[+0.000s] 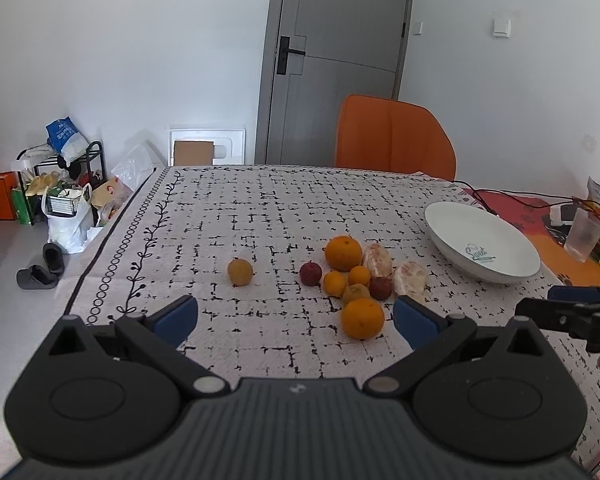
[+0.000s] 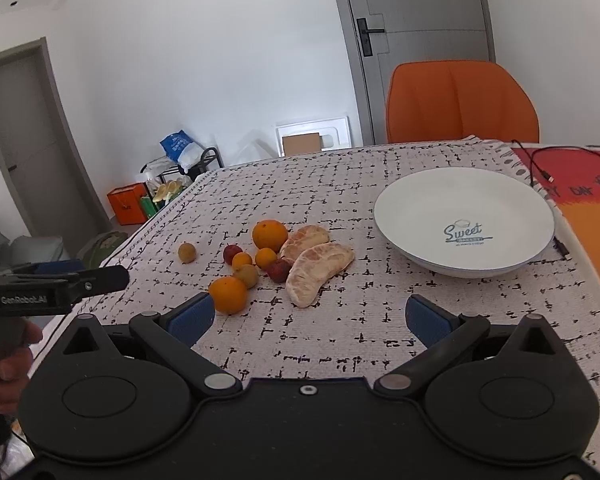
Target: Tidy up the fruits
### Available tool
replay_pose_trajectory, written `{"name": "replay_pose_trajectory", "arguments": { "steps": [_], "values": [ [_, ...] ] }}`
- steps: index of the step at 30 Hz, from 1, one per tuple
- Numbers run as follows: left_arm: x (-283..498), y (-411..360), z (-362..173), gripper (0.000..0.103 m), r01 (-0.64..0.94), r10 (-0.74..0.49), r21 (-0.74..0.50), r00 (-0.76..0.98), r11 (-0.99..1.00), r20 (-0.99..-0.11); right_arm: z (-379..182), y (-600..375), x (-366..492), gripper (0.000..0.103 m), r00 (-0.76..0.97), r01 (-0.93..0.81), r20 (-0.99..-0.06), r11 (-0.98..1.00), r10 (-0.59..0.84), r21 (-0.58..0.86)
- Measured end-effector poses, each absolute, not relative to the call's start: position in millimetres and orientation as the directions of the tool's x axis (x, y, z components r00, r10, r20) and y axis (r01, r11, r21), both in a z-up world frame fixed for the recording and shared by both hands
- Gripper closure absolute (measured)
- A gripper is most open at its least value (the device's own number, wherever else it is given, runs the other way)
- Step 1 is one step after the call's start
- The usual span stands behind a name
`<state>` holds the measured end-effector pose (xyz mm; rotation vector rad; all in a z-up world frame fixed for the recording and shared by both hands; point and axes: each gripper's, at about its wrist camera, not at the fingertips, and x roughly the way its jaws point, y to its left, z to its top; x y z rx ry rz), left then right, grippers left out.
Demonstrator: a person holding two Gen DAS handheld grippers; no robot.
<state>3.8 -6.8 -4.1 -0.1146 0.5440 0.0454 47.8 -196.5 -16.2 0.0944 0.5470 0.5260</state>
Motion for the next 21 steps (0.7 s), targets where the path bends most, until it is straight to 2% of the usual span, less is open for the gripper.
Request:
{"name": "replay_pose_trajectory", "arguments": {
  "steps": [11,15,18,21],
  "values": [
    [26,-21,-26,0.003,-0.034,-0.023,-0.1,0.856,0.994,-0.516,-32,-190,66,0.001,0.724,-0.437,-0.48,0.868,0.495,0.236],
    [37,-26,-33,0.017,-0.018,-0.046,-0.115,0.847,0.993,-0.53,-39,-188,75,0.002,0.724,-0.42,-0.491,0.874,0.484,0.242],
    [44,-30,-38,0.025,-0.003,-0.064,-0.12,0.835,0.993,-0.547,-44,-187,81,0.01,0.719,-0.415,-0.501,0.876,0.482,0.247],
    [50,-34,-43,0.028,0.007,-0.078,-0.13,0.83,0.991,-0.552,-50,-186,87,0.018,0.708,-0.412,-0.513,0.873,0.486,0.259]
  ]
}}
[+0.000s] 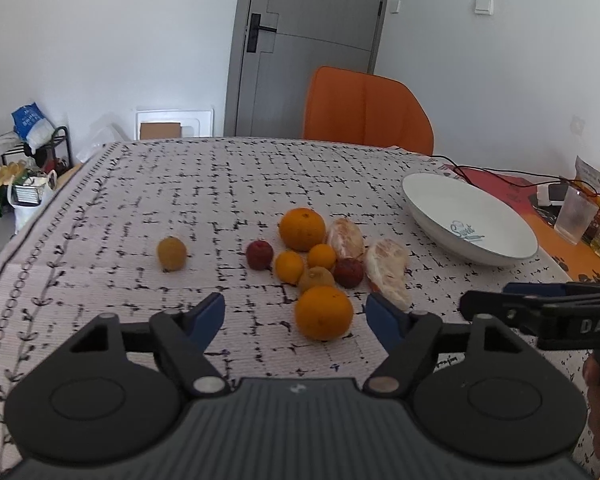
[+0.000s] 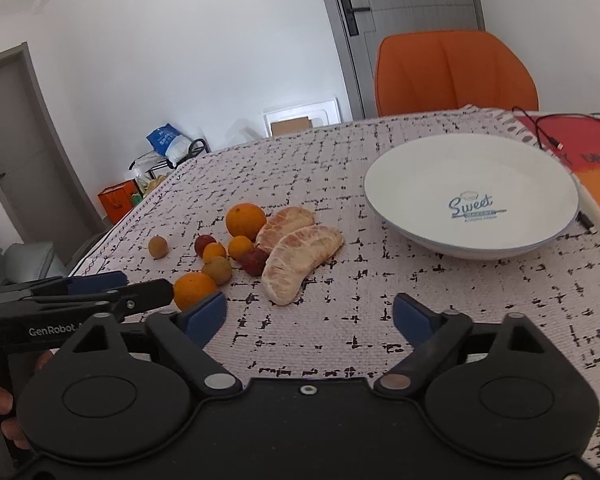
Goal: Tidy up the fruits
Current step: 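Grasp the large orange with the left gripper while the right gripper grasps a pomelo segment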
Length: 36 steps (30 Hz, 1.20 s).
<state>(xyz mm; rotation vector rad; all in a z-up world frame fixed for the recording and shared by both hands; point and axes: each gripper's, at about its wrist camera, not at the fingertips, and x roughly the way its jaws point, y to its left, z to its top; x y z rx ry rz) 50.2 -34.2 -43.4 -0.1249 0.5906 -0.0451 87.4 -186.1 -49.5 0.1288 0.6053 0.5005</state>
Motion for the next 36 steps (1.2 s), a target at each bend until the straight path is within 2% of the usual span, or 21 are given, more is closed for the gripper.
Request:
{"name": "replay_pose_trajectory", "arguments": {
  "steps": [5,7,9,11,33,36],
  "values": [
    [62,-43,-56,0.042,0.029,-0.107,-0.144,0.812,0.989,-0.574,-57,-183,94,0.023,0.694,-0.412,-0.528,0.871,0.49,0.267],
    [67,-45,-61,0.054,0.03,-0.113,-0.15,0.802,0.988,-0.587,-59,-182,96,0.023,0.691,-0.414,-0.529,0.87,0.493,0.269],
    [72,-46,-65,0.057,0.024,-0.108,-0.147,0.792,0.989,-0.601,-61,-181,99,0.023,0.687,-0.414,-0.532,0.868,0.495,0.274],
    [74,-46,-67,0.065,0.031,-0.117,-0.152,0.789,0.988,-0.603,-62,-179,101,0.023,0.684,-0.414,-0.535,0.868,0.496,0.276],
    [59,-1,-57,0.066,-0.057,-0.045,-0.154,0.808,0.986,-0.588,-68,-133,127,0.035,0.676,-0.44,-0.543,0.864,0.498,0.245],
    [58,1,-55,0.066,-0.059,-0.041,-0.15,0.808,0.987,-0.588,-69,-129,130,0.05,0.691,-0.434,-0.542,0.874,0.478,0.219]
  ]
}}
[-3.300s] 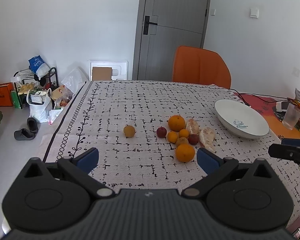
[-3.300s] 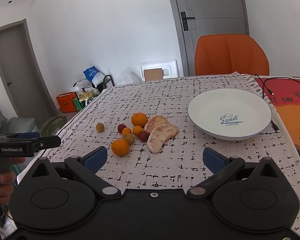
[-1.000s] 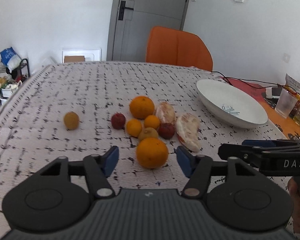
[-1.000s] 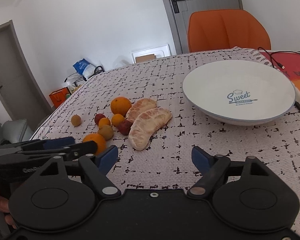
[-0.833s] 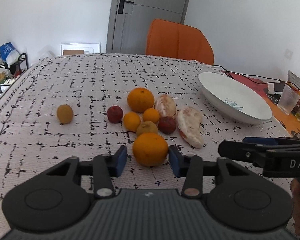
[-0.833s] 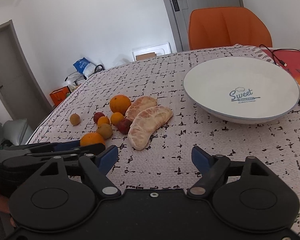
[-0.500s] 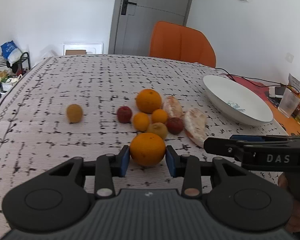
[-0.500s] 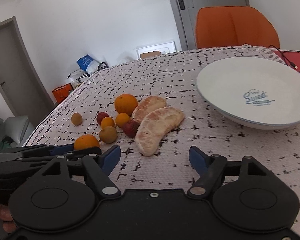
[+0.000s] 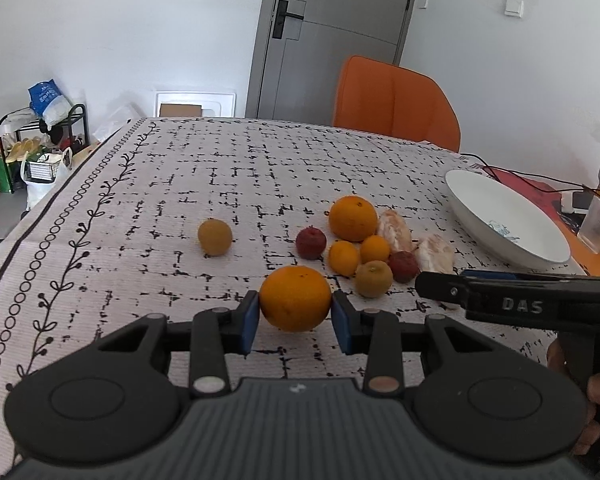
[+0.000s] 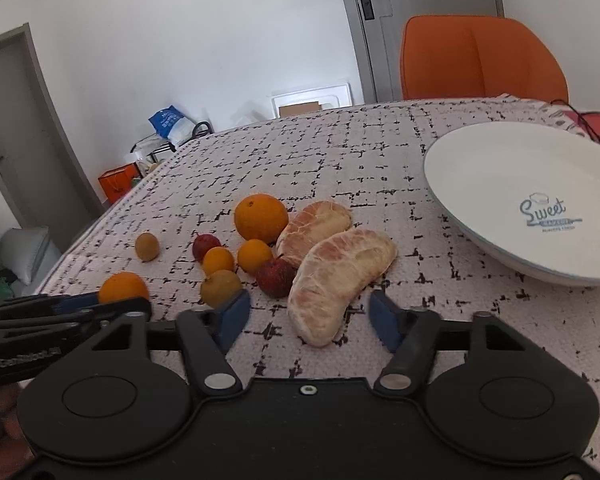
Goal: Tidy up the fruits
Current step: 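Grasp the large orange with the left gripper while the right gripper grasps a pomelo segment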
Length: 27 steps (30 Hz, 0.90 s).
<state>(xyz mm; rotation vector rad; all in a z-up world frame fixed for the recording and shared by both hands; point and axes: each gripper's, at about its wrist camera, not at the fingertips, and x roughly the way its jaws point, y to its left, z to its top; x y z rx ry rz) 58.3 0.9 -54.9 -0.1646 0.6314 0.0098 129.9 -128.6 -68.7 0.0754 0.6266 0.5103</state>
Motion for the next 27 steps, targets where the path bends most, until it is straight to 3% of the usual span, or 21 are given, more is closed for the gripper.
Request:
{"name": "replay_pose_trajectory", "arguments": {
  "steps": [2,8,21,27],
  "values": [
    [58,1,-54,0.066,-0.058,-0.039,-0.145,0.809,0.988,-0.586,-69,-126,130,0.067,0.703,-0.425,-0.546,0.885,0.456,0.192],
    [60,-2,-54,0.066,-0.054,-0.04,-0.141,0.808,0.988,-0.588,-70,-141,129,0.074,0.687,-0.439,-0.537,0.868,0.49,0.23],
    [58,-9,-49,0.066,-0.041,-0.052,-0.146,0.816,0.988,-0.576,-70,-165,105,0.074,0.645,-0.477,-0.553,0.843,0.528,0.249],
    [56,-6,-49,0.066,-0.047,-0.049,-0.152,0.82,0.987,-0.57,-66,-168,102,0.058,0.64,-0.469,-0.564,0.847,0.522,0.251]
  ]
}}
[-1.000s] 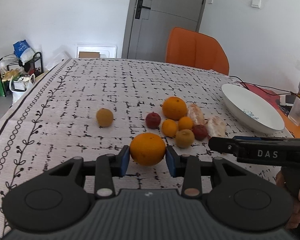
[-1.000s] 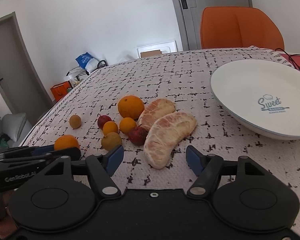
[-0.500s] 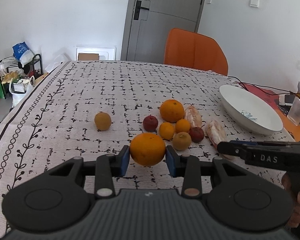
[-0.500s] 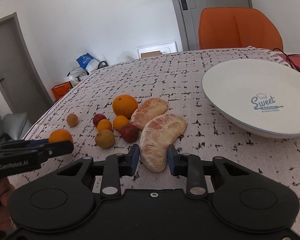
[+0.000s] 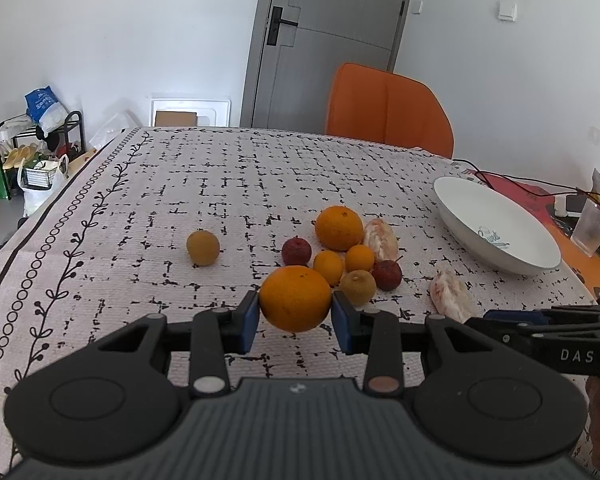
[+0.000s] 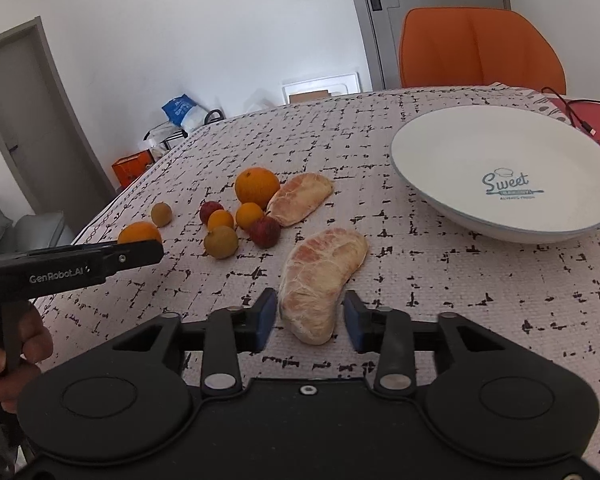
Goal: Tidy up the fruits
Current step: 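Carry the orange with the left gripper while the right gripper carries the pomelo segment to the bowl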
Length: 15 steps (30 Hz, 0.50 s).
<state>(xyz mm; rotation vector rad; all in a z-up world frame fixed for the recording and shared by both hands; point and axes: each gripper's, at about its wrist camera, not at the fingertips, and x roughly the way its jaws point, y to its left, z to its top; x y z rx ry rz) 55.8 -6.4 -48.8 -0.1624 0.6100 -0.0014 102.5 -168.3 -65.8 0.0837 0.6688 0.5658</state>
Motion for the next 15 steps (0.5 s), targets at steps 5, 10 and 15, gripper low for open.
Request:
{"name": "replay_pose_trajectory", "arguments": {
  "steps": [5,10,15],
  "values": [
    [53,-2,-49,0.066,-0.053,-0.042,-0.149,0.82,0.987,-0.571,-69,-164,115,0.054,0.638,-0.463,-0.554,0.841,0.535,0.28],
    [51,4,-46,0.066,-0.053,-0.055,-0.174,0.824,0.983,-0.564,-70,-156,122,0.048,0.641,-0.466,-0.547,0.839,0.538,0.28],
    [51,4,-45,0.066,-0.047,-0.053,-0.165,0.832,0.985,-0.553,-70,-148,125,0.047,0.65,-0.467,-0.545,0.844,0.53,0.264]
  ]
}}
